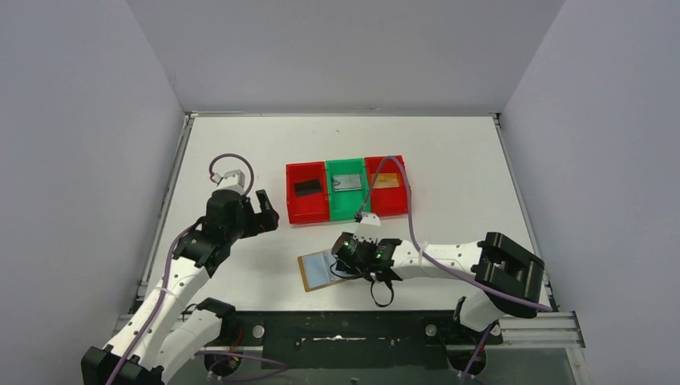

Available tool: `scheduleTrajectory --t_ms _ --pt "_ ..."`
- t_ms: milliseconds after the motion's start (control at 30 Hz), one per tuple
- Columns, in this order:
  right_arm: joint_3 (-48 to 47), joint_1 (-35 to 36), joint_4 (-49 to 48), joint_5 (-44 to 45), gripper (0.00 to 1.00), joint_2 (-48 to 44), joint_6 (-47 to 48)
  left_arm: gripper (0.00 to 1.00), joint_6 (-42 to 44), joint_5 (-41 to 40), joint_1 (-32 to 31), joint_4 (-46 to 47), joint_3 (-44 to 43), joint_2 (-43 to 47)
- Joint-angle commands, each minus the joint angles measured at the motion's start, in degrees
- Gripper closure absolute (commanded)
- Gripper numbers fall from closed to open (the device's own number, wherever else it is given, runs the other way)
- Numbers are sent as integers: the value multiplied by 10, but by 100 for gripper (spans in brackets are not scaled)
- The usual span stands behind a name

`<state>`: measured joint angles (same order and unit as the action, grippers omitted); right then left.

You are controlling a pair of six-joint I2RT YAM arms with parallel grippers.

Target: Take the credit cards out of the card holder

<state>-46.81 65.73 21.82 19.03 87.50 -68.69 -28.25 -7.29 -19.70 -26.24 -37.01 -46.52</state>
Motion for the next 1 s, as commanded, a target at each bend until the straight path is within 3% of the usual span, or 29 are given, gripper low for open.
scheduleTrajectory --t_ms 0,100,300,467,667,767,967 --pt "11 15 -92 5 58 -41 6 5 -58 43 5 -39 -69 -33" --pt "25 15 -122 17 52 -80 9 4 -75 22 5 -55 -88 -36" --pt "-8 3 -43 127 18 -144 37 4 -86 -47 5 -91 -114 -4" --pt "-79 -48 61 224 13 -174 108 4 -106 -116 5 -119 -138 23" --pt "-108 -94 83 362 6 -233 216 4 -119 -208 4 -183 -184 11" --pt "-110 -171 77 328 4 -263 264 4 -125 -237 4 -208 -198 10" --pt "-101 -345 39 159 2 -332 347 3 -117 -256 5 -216 -207 10"
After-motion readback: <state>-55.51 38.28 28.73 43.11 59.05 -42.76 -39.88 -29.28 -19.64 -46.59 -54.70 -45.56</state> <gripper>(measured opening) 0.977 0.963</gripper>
